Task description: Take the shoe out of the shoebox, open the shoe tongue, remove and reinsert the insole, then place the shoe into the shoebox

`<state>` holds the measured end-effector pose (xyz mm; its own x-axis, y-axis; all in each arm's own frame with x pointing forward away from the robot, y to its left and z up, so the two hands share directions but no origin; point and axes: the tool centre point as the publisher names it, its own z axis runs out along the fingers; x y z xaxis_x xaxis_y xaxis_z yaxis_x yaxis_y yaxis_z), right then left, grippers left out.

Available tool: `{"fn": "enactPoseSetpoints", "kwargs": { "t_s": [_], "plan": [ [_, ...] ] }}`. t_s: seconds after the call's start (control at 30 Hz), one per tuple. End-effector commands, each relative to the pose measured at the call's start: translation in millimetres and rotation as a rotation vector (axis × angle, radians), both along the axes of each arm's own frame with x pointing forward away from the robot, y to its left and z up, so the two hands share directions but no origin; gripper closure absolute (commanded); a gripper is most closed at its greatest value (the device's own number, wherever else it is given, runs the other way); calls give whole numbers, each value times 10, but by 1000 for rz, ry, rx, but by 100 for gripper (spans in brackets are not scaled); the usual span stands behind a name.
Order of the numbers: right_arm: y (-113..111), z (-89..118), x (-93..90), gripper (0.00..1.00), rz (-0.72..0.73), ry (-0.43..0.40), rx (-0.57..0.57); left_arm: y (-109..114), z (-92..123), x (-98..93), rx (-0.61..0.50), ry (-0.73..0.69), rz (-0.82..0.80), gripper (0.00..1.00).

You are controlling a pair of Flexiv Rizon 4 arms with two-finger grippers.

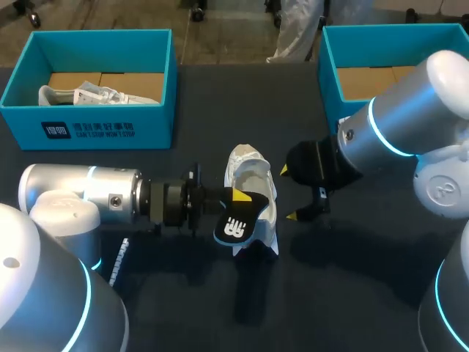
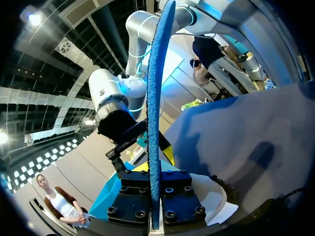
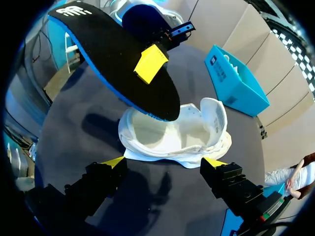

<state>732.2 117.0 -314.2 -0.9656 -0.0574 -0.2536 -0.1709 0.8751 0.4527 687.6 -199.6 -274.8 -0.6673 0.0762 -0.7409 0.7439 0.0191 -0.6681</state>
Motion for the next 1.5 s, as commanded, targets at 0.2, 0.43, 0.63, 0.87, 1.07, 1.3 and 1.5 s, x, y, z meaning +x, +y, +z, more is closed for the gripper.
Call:
{"fn": "enactPoseSetpoints", "kwargs": {
  "t_s": [0.2,0.43,0.63,0.87,1.07,1.3,1.5],
  "plan": [
    [76,-159,41,0,-2,16,10,-55,-59,42,-10,0,-4,100],
    [92,-177,23,0,-21,14,20,-110,-77,29,-13,8,-12,100],
    [114,-197,7,0,-32,2,16,-138,-102,26,-13,12,-19,100],
    [115,-199,1,0,-33,1,15,-153,-172,34,-9,20,-22,100],
    [115,-199,1,0,-33,1,15,-163,-259,49,1,19,-27,100],
    [115,-199,1,0,-33,1,15,-181,-339,95,1,18,-27,100],
    [115,-199,1,0,-33,1,15,-201,-315,106,-13,29,-33,100]
  ]
}}
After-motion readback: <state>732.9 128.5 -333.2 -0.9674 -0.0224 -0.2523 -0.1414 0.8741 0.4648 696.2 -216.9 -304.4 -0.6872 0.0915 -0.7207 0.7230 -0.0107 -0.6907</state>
